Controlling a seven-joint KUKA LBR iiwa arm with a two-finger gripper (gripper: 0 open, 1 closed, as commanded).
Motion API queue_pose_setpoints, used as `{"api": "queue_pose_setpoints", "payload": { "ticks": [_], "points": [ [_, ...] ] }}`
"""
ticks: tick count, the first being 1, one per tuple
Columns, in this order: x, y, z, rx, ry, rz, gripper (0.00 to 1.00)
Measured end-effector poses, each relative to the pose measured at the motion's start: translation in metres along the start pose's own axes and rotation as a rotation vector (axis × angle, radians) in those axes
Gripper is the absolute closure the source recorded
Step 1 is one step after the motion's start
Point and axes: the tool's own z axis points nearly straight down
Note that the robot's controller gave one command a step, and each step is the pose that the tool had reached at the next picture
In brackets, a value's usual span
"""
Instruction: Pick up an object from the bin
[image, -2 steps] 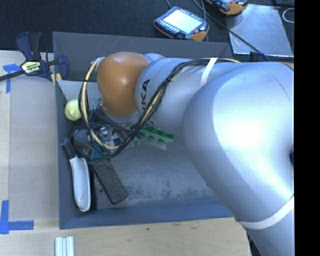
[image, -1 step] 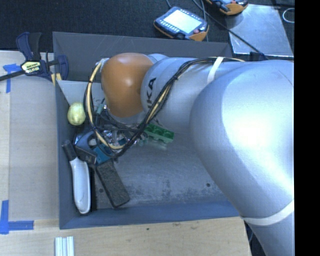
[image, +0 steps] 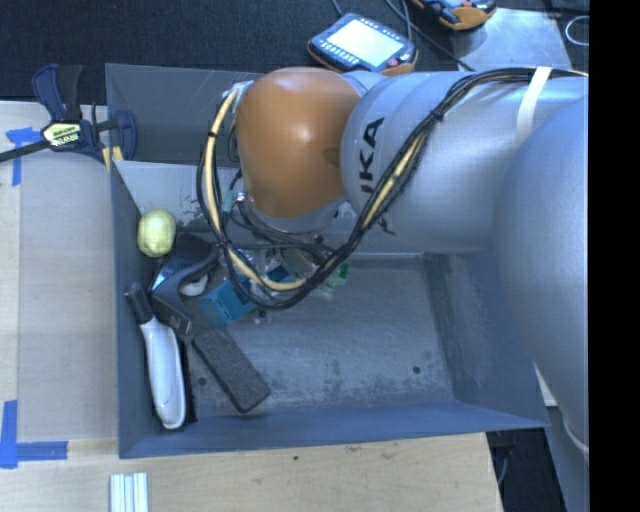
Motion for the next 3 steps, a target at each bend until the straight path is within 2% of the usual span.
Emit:
{"api": "queue_pose_setpoints", "payload": {
  "ticks": [1, 2, 3],
  "points": [
    [-0.031, 0.024, 0.078, 0.002, 0.002, -0.19, 1.0],
    [-0.032, 0.027, 0.083, 0.005, -0.003, -0.171, 1.0],
    [-0.041, 0.018, 0.101, 0.011, 0.016, -0.393, 1.0]
  ]
}}
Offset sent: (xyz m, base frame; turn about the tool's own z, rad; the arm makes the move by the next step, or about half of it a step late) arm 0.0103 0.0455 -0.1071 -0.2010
